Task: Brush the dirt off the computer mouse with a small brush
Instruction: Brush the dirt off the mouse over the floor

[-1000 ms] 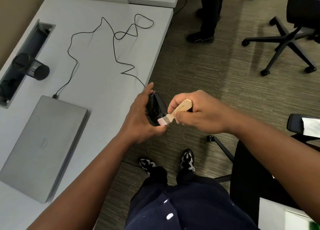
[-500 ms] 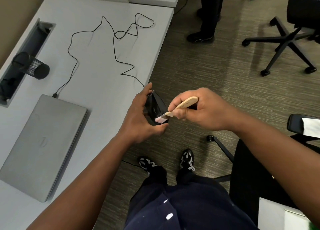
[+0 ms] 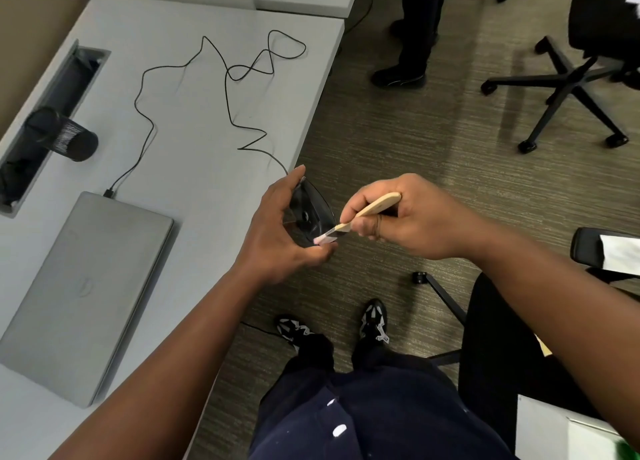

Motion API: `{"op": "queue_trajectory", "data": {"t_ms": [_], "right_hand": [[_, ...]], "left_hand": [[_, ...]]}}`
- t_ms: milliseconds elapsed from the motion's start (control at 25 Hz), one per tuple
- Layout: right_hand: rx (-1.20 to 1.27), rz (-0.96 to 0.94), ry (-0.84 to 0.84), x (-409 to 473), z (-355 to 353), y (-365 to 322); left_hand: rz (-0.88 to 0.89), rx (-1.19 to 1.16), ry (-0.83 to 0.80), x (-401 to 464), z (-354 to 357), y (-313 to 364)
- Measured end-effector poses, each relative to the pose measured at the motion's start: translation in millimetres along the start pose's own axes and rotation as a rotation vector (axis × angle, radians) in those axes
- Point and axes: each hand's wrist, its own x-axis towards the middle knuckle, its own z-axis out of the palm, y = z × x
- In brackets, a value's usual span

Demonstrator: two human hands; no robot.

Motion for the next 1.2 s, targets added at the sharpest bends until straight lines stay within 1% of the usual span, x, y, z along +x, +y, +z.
{"op": "queue_trajectory", "data": {"t_ms": [160, 240, 400, 520, 680, 800, 920, 1000, 1080, 1200], "right_hand": [[-0.168, 0.030, 0.003, 2.2, 0.2, 6.6], [-0.203, 0.025, 0.033, 2.7, -1.6, 4.8], [-0.037, 0.028, 0.046, 4.5, -7.4, 1.5], [-0.052, 0.025, 0.029, 8.4, -3.7, 0.9], [-0.018, 0.033, 0.156, 15.4, -1.1, 0.3], [-0.057, 0.021, 0.265, 21.2, -2.0, 4.3], [-0.118, -0.042, 0.439, 23.6, 3.4, 10.1], [-0.065, -0.042, 0.512, 21.7, 8.1, 14.2], [-0.022, 0.022, 0.482, 18.3, 14.2, 18.7], [0.038, 0.117, 0.331, 14.7, 23.2, 21.2]], "left_hand": [[-0.008, 0.011, -0.010, -0.1, -0.1, 0.3], [-0.020, 0.009, -0.010, 0.3, 0.1, 0.6], [-0.040, -0.031, -0.036, -1.0, -0.8, 0.4], [-0.023, -0.064, -0.062, -2.1, 0.6, 2.0], [-0.011, -0.112, -0.094, -4.1, 1.1, 1.8], [0.000, -0.166, -0.117, -7.4, 3.3, 2.4], [0.007, -0.213, -0.134, -9.3, 4.6, 3.9], [0.017, -0.211, -0.118, -8.8, 4.2, 4.0], [0.029, -0.195, -0.101, -7.2, 3.9, 2.5], [0.031, -0.194, -0.084, -6.2, 5.2, 1.6]]}}
